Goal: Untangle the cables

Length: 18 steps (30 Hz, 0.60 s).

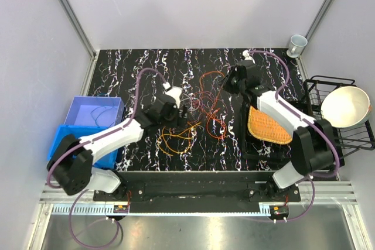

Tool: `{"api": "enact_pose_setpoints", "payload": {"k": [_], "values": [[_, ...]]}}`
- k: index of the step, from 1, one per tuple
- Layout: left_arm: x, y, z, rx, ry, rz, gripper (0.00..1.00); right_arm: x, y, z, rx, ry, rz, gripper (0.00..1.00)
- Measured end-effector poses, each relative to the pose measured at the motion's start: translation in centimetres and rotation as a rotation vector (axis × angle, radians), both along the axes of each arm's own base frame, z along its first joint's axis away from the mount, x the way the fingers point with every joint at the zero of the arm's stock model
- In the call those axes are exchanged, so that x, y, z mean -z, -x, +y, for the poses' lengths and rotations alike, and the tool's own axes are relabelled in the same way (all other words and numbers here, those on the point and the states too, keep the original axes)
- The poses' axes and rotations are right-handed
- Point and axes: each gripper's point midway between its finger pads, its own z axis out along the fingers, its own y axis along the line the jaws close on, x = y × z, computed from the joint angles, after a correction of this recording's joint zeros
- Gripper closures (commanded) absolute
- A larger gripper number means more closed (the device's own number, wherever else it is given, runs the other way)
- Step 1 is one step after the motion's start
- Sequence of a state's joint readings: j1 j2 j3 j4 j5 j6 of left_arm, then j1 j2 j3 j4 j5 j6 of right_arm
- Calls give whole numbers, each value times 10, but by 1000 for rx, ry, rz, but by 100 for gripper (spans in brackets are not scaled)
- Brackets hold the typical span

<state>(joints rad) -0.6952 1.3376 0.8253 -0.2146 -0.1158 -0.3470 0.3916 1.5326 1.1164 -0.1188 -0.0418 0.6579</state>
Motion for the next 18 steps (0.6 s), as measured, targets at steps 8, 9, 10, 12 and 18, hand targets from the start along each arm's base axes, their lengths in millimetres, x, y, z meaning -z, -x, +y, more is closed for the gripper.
{"api": "enact_pose_setpoints", "payload": {"k": [8,9,10,12,18], "values": [[37,12,-35,137,-63,39,26,75,-6,-8,26,106,182,100],[40,13,-38,151,-70,44,27,80,-4,-9,25,115,197,100],[44,15,-42,165,-77,49,30,85,-1,-10,23,123,212,100],[48,17,-48,185,-85,53,33,87,0,-11,21,130,219,100],[60,22,-54,211,-118,71,38,90,-1,-11,17,134,217,100]]}}
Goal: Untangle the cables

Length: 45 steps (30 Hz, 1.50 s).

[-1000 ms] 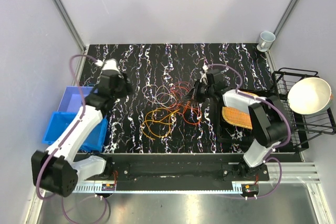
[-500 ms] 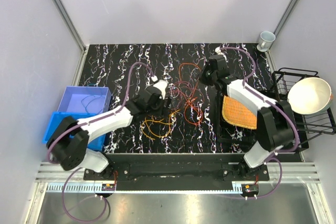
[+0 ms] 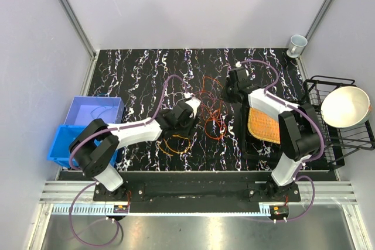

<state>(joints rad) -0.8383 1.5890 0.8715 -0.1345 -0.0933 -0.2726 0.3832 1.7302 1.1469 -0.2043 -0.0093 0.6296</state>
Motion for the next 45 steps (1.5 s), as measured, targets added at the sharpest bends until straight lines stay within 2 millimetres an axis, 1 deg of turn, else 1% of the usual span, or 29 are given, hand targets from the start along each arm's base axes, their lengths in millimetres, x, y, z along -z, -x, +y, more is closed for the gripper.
{"api": "enact_pose_setpoints", "payload": {"k": [4,6,14,18,22,24,25,27,36,40,42,44,45], "values": [[4,-2,3,-16,-21,-6,39,11,2,2,-10,-2,28,100],[7,-3,5,-23,-33,-7,40,15,2,2,-15,-5,40,100],[27,-1,12,-46,-85,28,51,14,0,4,-26,-28,34,100],[28,0,16,-63,-92,34,65,13,-1,4,-27,-35,32,100],[26,5,26,-91,-103,33,87,17,-1,3,-26,-33,41,100],[21,7,30,-103,-104,28,91,21,-1,3,-25,-31,48,100],[18,6,32,-107,-103,20,97,22,-1,3,-25,-30,50,100],[11,5,35,-120,-102,6,100,24,-1,3,-25,-29,54,100],[-15,6,48,-162,-97,-40,100,26,2,5,-36,-39,65,100],[-30,8,59,-182,-109,-61,100,25,1,5,-38,-44,61,100],[-43,9,63,-190,-106,-77,100,25,1,5,-38,-46,62,100],[-62,7,64,-197,-92,-99,100,25,1,5,-39,-47,60,100],[-75,5,65,-201,-79,-114,100,25,0,5,-39,-47,59,100]]}}
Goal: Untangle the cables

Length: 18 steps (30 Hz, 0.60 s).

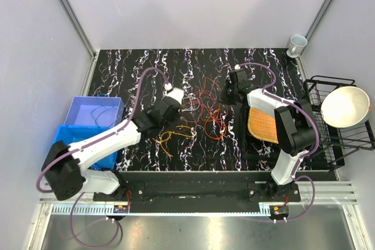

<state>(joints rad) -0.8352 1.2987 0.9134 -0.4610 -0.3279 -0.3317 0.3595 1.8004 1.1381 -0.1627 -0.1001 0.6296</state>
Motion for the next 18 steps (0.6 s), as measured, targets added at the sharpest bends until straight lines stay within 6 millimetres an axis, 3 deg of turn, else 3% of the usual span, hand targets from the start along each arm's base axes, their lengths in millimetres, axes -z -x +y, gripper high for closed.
{"api": "enact_pose_setpoints", "payload": {"k": [3,7,11,13,16,18], "values": [[-46,-9,-1,-7,49,-66,100,0,0,1,-4,-5,1,100],[-124,-24,3,-21,106,-171,100,-1,1,4,-16,-17,4,100],[-218,-35,13,-29,180,-312,100,-2,1,4,-17,-20,0,100],[-275,-34,23,-32,234,-404,100,-1,1,4,-17,-21,1,100],[-366,-21,39,-29,353,-577,100,0,1,5,-19,-21,5,100],[-407,-8,50,-16,412,-664,100,2,2,5,-23,-24,9,100]]}}
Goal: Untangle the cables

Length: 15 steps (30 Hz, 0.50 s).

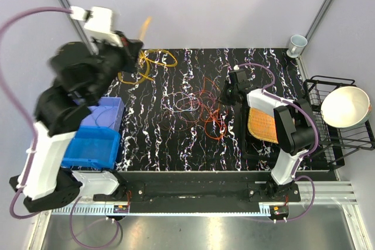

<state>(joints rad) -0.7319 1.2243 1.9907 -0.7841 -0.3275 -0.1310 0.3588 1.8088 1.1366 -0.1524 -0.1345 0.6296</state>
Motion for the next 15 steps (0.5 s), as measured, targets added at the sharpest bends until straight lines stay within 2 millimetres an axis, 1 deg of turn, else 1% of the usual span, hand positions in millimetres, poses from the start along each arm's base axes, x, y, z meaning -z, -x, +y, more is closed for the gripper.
{"api": "enact_pose_setpoints", "payload": {"k": [1,2,4,6,7,9,15], "values": [[-16,6,5,5,20,-37,100,1,0,0,-1,0,2,100],[-26,11,9,9,31,-64,100,2,1,0,-3,-1,5,100],[-42,20,18,10,49,-106,100,3,1,1,-7,-4,10,100],[-44,23,21,6,47,-121,100,4,2,2,-10,-7,13,100],[-41,22,22,1,39,-119,100,4,2,2,-11,-8,14,100],[-25,15,18,-7,10,-95,100,4,2,2,-12,-9,13,100],[57,-17,4,-46,-156,67,100,6,2,3,-15,-11,18,100]]}}
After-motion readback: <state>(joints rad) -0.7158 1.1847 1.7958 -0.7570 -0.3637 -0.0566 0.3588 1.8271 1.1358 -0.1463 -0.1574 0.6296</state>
